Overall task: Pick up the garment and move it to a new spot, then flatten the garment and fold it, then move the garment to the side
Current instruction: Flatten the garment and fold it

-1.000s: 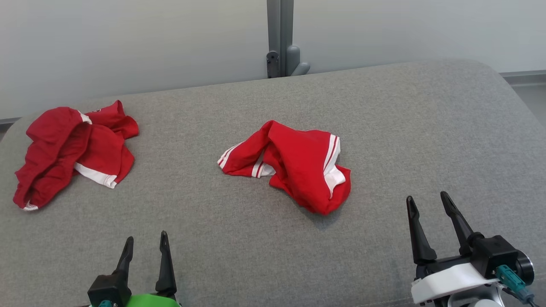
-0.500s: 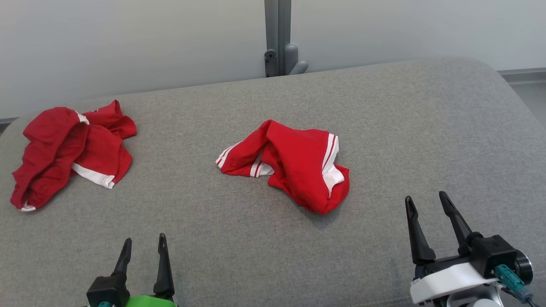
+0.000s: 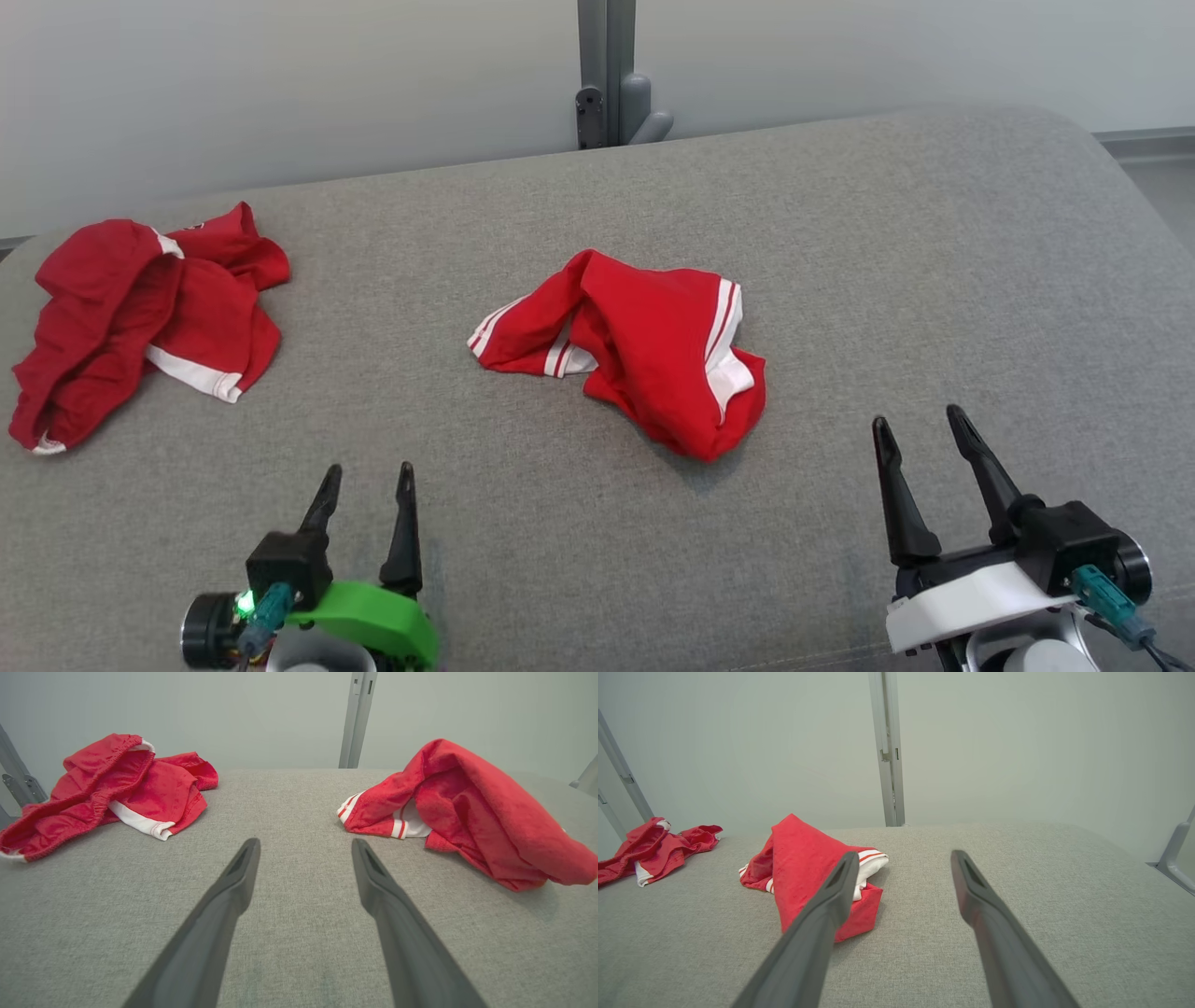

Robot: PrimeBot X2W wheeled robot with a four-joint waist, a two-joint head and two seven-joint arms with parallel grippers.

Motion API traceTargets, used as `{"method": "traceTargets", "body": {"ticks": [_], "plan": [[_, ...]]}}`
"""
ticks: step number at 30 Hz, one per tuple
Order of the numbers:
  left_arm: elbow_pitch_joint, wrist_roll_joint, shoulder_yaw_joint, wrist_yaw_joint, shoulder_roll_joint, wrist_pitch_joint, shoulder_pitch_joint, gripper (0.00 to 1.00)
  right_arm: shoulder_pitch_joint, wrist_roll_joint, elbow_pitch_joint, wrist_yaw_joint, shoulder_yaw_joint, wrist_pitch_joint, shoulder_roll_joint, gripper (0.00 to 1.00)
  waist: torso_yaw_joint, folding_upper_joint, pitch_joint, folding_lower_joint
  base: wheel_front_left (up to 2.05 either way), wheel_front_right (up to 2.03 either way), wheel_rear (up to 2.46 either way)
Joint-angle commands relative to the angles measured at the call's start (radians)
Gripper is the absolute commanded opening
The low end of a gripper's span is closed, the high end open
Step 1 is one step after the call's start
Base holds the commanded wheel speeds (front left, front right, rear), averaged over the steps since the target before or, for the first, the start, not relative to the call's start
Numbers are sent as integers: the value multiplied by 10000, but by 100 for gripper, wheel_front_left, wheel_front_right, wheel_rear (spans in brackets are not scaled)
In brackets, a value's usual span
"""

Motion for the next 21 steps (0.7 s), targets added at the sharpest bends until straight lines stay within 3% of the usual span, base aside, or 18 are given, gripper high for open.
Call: {"method": "traceTargets", "body": {"ticks": [1,12,21], "plan": [[591,-76,-157,-87,11,-6,-676,100,-212,28,19,-3,75,-31,-30,100,-211,102,196,0,0,0,0],[4338,-474,-888,-118,20,155,-3655,100,-881,42,-190,-3,129,-31,-27,100,-1233,102,1336,0,0,0,0],[6549,-1113,-404,-295,292,149,-5681,100,-1420,350,-351,-3,148,-31,-25,100,-2070,102,2509,0,0,0,0]]}}
